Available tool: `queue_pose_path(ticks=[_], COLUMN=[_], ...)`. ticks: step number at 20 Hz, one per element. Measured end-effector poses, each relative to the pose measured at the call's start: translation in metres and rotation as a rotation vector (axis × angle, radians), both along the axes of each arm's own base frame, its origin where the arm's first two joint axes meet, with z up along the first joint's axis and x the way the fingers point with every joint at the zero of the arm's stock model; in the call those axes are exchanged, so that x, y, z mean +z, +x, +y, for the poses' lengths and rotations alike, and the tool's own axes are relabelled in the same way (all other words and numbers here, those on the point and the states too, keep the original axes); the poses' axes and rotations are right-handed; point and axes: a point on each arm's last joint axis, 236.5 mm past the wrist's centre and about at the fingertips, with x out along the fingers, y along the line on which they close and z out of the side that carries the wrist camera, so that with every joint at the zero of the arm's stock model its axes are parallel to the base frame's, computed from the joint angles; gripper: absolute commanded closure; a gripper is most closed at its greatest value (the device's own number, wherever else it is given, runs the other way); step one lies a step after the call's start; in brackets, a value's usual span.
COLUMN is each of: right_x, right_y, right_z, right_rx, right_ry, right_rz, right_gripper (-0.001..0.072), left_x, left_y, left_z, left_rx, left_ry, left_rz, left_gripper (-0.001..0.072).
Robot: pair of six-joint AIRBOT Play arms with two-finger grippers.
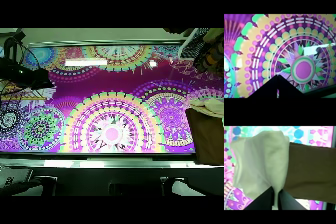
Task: Fold the clothes and pants, and hang the long-sleeved shirts on hangers.
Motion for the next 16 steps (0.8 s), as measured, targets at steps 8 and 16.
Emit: queue_pose_path(ticks=[8, 16], right_x=[-0.061, -0.105], right_y=[-0.058, -0.104], right_z=[0.009, 0.011], right_rx=[0.161, 0.273], right_ry=[0.069, 0.110], right_rz=[0.379, 0.645], right_gripper=[0.0683, 0.0682], left_x=[0.000, 0.000], left_y=[0.000, 0.000], left_z=[0.000, 0.000], left_rx=[-0.009, -0.011], left_ry=[0.004, 0.004], left_rz=[-0.004, -0.006], left_gripper=[0.0690, 0.0690])
